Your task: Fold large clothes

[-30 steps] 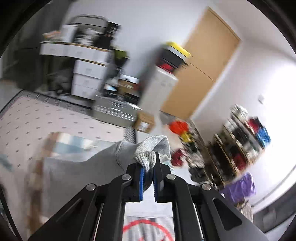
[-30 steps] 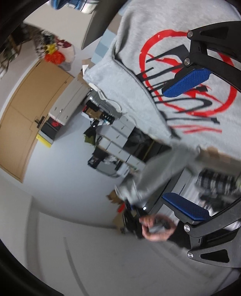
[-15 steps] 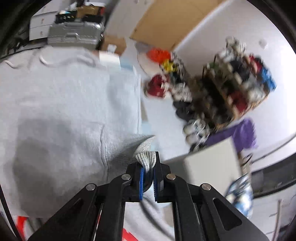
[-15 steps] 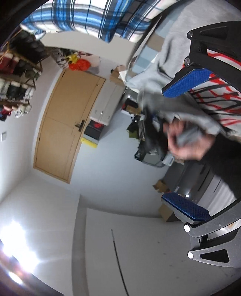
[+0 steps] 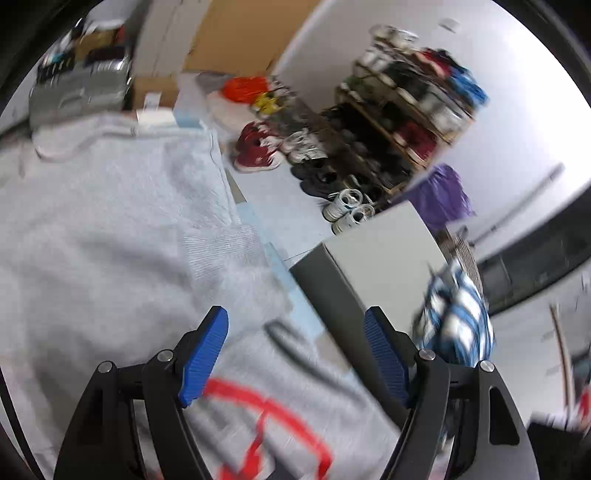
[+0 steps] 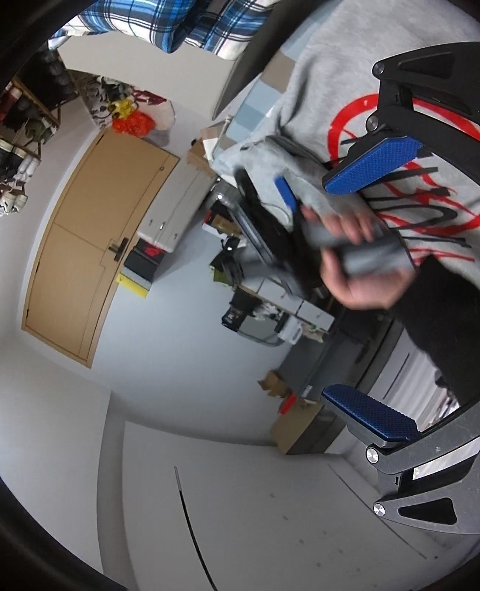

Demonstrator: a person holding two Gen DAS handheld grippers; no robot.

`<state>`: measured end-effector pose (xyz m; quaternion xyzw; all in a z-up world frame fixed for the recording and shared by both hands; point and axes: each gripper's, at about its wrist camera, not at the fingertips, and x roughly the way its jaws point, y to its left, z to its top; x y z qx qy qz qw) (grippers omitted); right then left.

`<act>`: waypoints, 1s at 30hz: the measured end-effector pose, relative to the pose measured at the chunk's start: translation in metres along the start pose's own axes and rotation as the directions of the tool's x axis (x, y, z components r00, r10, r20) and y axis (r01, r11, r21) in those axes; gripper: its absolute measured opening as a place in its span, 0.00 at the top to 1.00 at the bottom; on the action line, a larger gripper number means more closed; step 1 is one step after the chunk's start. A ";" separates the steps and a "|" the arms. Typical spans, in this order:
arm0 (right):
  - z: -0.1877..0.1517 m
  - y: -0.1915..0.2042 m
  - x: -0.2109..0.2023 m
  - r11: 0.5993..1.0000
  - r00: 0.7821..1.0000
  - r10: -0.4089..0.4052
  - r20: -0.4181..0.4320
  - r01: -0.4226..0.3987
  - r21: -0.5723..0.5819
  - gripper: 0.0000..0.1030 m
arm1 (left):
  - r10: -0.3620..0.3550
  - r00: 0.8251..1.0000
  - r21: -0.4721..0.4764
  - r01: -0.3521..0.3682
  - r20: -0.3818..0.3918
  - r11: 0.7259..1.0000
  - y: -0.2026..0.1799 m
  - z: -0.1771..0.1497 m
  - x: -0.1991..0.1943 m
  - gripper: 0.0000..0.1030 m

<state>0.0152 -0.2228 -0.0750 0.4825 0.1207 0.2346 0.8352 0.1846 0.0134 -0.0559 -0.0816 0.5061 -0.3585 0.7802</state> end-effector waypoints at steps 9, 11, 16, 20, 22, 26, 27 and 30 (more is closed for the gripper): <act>-0.006 0.008 0.007 0.999 1.000 -0.017 -0.018 0.016 -0.032 0.00 | 0.327 0.944 -0.171 -0.317 0.035 0.933 0.128 -0.077 -0.075 0.29; -0.008 0.011 0.011 0.997 0.999 -0.039 -0.032 0.037 -0.064 0.00 | 0.345 0.938 -0.233 -0.328 0.035 0.915 0.151 -0.100 -0.084 0.29; -0.014 0.014 0.023 0.992 0.994 -0.077 -0.081 0.068 -0.110 0.00 | 0.262 0.965 -0.321 -0.242 0.018 0.915 0.165 -0.134 -0.101 0.29; -0.026 0.014 0.037 0.988 0.985 -0.108 -0.137 0.091 -0.121 0.00 | 0.297 0.952 -0.269 -0.266 0.080 0.926 0.141 -0.119 -0.118 0.29; -0.030 0.017 0.041 0.981 0.981 -0.135 -0.141 0.113 -0.156 0.00 | 0.356 0.932 -0.283 -0.326 0.064 0.902 0.145 -0.113 -0.112 0.29; -0.039 0.020 0.047 0.961 0.973 -0.186 -0.136 0.151 -0.231 0.00 | 0.351 0.935 -0.341 -0.346 -0.050 0.874 0.165 -0.128 -0.075 0.29; -0.040 0.020 0.048 0.959 0.972 -0.191 -0.138 0.155 -0.236 0.00 | 0.350 0.935 -0.340 -0.348 -0.057 0.874 0.167 -0.136 -0.069 0.30; -0.041 0.017 0.052 0.958 0.968 -0.199 -0.156 0.159 -0.239 0.00 | 0.380 0.925 -0.283 -0.368 -0.011 0.886 0.155 -0.149 -0.068 0.29</act>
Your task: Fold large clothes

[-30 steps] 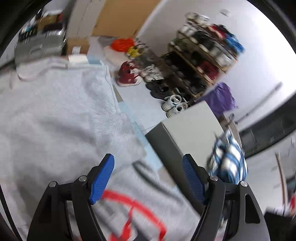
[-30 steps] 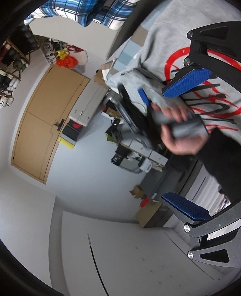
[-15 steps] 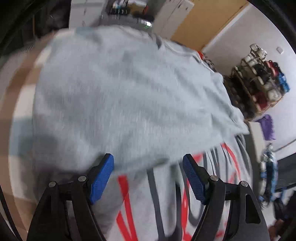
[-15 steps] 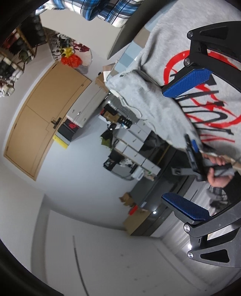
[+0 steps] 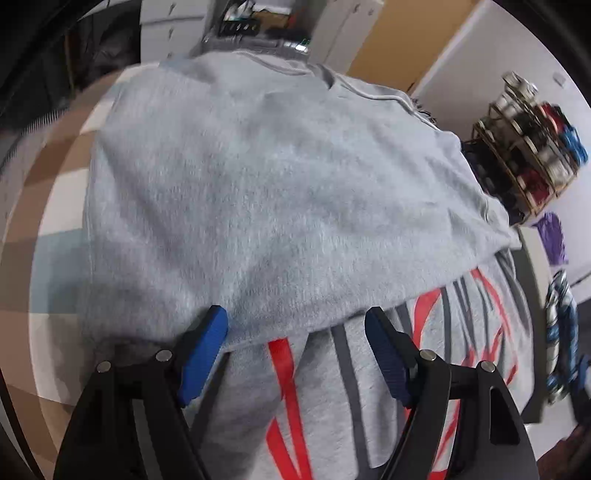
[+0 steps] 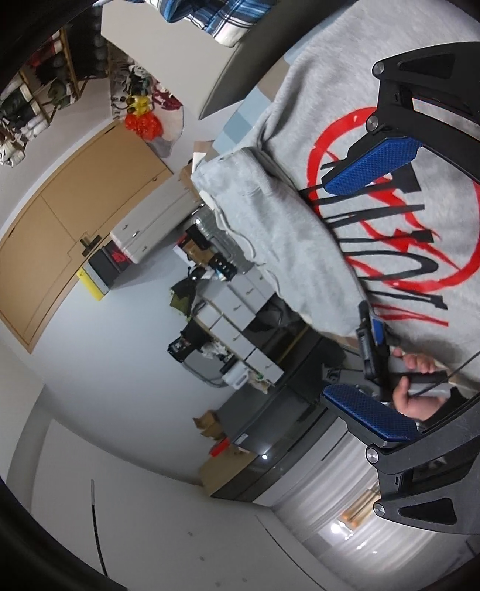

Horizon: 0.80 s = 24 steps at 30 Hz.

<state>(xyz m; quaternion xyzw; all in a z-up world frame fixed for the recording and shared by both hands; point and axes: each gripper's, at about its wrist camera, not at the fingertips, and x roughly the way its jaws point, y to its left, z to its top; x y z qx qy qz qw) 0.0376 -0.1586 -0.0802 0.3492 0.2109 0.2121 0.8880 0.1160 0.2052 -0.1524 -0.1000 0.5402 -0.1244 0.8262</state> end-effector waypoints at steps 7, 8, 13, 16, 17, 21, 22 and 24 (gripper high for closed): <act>0.000 -0.008 0.007 1.000 0.999 -0.001 -0.038 0.002 0.025 0.00 | 0.052 0.992 -0.033 -0.048 0.115 0.998 -0.016 -0.032 -0.062 0.29; 0.000 -0.007 0.007 1.000 0.999 -0.001 -0.039 0.002 0.023 0.00 | 0.077 0.987 -0.039 -0.072 0.144 0.997 -0.014 -0.035 -0.075 0.29; -0.004 -0.003 0.013 0.999 0.997 -0.044 -0.064 0.043 -0.010 0.00 | 0.299 0.910 -0.007 -0.310 0.287 0.951 -0.034 -0.072 -0.122 0.29; -0.010 0.001 0.020 0.996 0.992 -0.084 -0.091 0.080 -0.048 0.00 | 0.349 0.855 0.040 -0.393 0.384 0.919 -0.045 -0.092 -0.140 0.29; -0.012 0.003 0.023 0.993 0.990 -0.103 -0.100 0.096 -0.071 0.00 | 0.365 0.837 0.033 -0.413 0.407 0.910 -0.046 -0.096 -0.144 0.29; -0.024 0.011 0.036 0.970 0.974 -0.189 -0.126 0.166 -0.177 0.00 | 0.343 0.800 0.030 -0.409 0.491 0.912 -0.022 -0.101 -0.167 0.29; -0.027 0.012 0.039 0.964 0.970 -0.204 -0.135 0.176 -0.197 0.00 | 0.342 0.788 0.031 -0.415 0.512 0.909 -0.020 -0.101 -0.169 0.29; -0.035 0.016 0.045 0.948 0.959 -0.244 -0.143 0.204 -0.244 0.00 | 0.315 0.770 0.069 -0.419 0.554 0.905 -0.019 -0.106 -0.173 0.28</act>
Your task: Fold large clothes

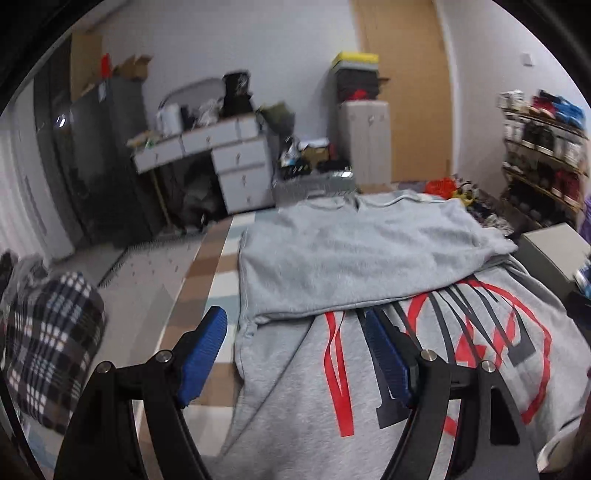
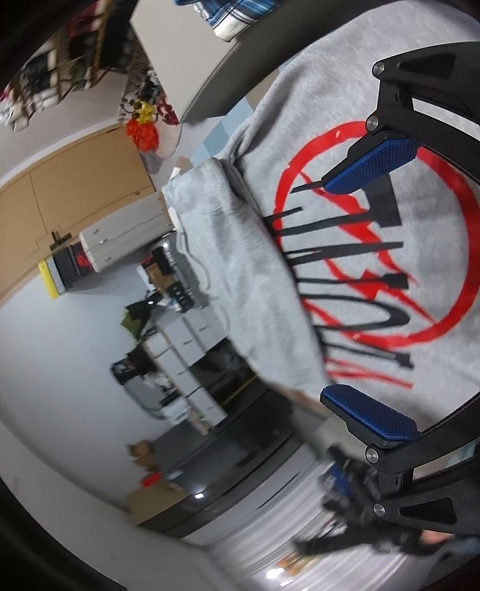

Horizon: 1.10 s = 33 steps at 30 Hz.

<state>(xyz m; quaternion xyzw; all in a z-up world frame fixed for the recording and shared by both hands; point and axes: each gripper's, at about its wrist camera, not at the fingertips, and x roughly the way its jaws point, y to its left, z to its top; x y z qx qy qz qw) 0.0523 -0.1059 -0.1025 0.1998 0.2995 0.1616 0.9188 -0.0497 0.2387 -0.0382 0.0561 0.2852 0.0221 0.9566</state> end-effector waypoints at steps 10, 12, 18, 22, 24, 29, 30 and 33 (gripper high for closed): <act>-0.023 0.041 0.003 0.967 0.991 -0.053 0.123 0.081 -0.242 0.00 | -0.046 0.997 -0.007 0.046 0.058 0.999 0.028 -0.008 -0.018 0.08; -0.021 0.048 0.003 0.969 0.990 -0.048 0.129 0.077 -0.233 0.00 | -0.032 0.998 -0.034 0.033 0.049 0.999 0.035 -0.010 -0.016 0.04; 0.016 0.085 0.004 0.956 0.992 -0.014 0.123 0.049 -0.290 0.00 | -0.024 0.999 -0.075 0.026 0.032 0.997 0.047 -0.003 -0.014 0.04; 0.067 0.098 0.024 0.956 0.998 -0.014 0.057 0.030 -0.291 0.00 | -0.072 0.997 -0.095 0.069 -0.024 0.993 0.049 -0.005 -0.004 0.03; 0.101 0.106 0.035 0.950 0.995 -0.056 0.084 0.079 -0.301 0.00 | -0.098 0.993 -0.121 0.089 -0.069 0.989 0.050 -0.010 0.003 0.04; 0.179 0.127 0.097 0.915 0.987 -0.095 0.133 0.139 -0.378 0.00 | -0.103 0.974 -0.128 0.078 -0.203 0.989 0.049 -0.021 0.025 0.04; 0.190 0.129 0.117 0.910 0.988 -0.109 0.111 0.144 -0.389 0.00 | -0.103 0.969 -0.111 0.079 -0.227 0.991 0.046 -0.024 0.030 0.04; 0.218 0.132 0.196 0.901 0.988 -0.154 0.012 0.146 -0.409 0.00 | -0.075 0.959 -0.048 0.065 -0.273 0.997 0.038 -0.030 0.040 0.04</act>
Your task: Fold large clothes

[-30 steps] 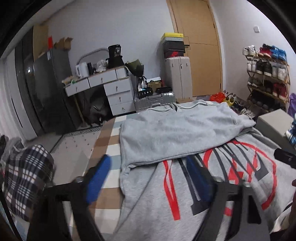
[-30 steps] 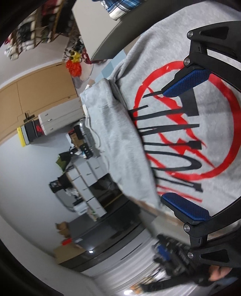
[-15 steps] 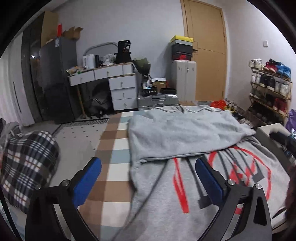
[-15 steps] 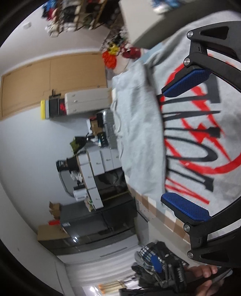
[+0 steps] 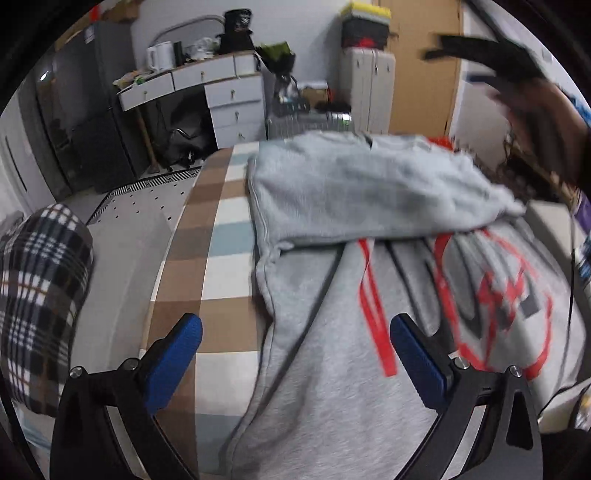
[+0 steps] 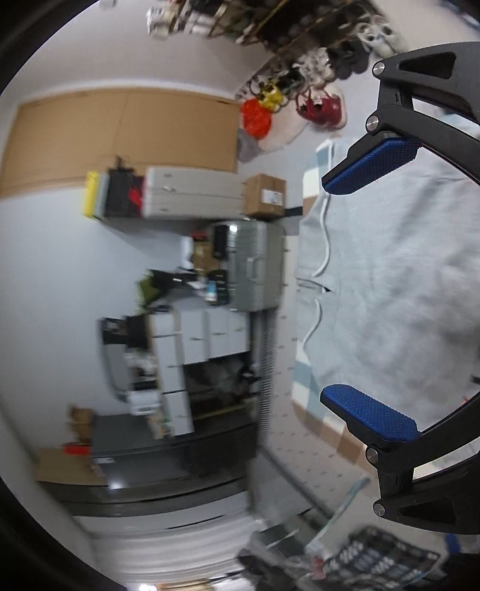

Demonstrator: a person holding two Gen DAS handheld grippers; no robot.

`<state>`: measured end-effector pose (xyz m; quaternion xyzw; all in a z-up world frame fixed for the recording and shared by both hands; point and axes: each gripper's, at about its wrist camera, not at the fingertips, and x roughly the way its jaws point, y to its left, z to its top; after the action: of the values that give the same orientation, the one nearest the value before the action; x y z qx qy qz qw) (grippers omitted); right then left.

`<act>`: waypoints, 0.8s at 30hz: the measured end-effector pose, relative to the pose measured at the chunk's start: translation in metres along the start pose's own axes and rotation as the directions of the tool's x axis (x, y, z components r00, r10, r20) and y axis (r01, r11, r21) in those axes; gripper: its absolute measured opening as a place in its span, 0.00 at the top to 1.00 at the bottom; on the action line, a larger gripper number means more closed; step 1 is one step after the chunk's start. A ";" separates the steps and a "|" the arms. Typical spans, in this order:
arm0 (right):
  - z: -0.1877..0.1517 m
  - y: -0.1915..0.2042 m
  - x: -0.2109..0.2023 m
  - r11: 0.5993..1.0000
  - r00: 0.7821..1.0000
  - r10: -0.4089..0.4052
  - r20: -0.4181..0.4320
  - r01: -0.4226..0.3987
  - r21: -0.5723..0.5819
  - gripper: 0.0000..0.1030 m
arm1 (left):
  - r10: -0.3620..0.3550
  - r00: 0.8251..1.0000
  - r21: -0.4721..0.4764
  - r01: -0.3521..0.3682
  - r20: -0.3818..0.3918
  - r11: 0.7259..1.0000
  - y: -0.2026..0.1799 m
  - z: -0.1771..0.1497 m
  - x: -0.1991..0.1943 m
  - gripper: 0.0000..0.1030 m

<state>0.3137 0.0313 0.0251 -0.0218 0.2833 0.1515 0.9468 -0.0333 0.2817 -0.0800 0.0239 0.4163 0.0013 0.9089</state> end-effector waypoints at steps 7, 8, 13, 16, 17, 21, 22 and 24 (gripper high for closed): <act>0.021 0.001 0.187 0.982 0.944 0.180 -0.276 -0.153 0.114 0.08 | -0.065 0.995 0.076 0.071 -0.082 0.995 -0.002 -0.010 0.018 0.03; 0.021 0.002 0.213 0.982 0.934 0.175 -0.312 -0.142 0.127 0.15 | -0.076 0.992 0.073 0.083 -0.104 0.994 0.001 -0.011 0.022 0.03; 0.016 0.011 0.288 0.986 0.901 0.157 -0.406 -0.122 0.110 0.33 | -0.154 0.959 -0.013 0.155 -0.236 0.988 0.020 -0.016 0.044 0.04; 0.017 0.019 0.308 0.992 0.908 0.119 -0.401 -0.096 0.076 0.33 | -0.217 0.932 -0.096 0.197 -0.290 0.976 0.031 -0.021 0.050 0.04; 0.016 0.020 0.311 0.994 0.907 0.109 -0.407 -0.086 0.074 0.33 | -0.232 0.927 -0.117 0.206 -0.293 0.972 0.033 -0.022 0.048 0.04; 0.006 0.035 0.322 0.997 0.909 0.001 -0.416 -0.032 -0.068 0.36 | -0.246 0.931 -0.137 0.216 -0.270 0.967 0.036 -0.026 0.034 0.04; 0.002 0.035 0.325 0.997 0.904 -0.014 -0.427 -0.019 -0.073 0.36 | -0.249 0.931 -0.139 0.218 -0.266 0.966 0.037 -0.026 0.032 0.04; -0.003 0.033 0.329 0.999 0.891 0.000 -0.453 -0.018 -0.035 0.40 | -0.261 0.929 -0.137 0.232 -0.263 0.963 0.037 -0.029 0.027 0.04</act>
<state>0.5635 0.1532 -0.1545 -0.0734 0.4933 0.1518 0.8534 -0.0372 0.3202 -0.1178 -0.0762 0.5391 -0.0882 0.8342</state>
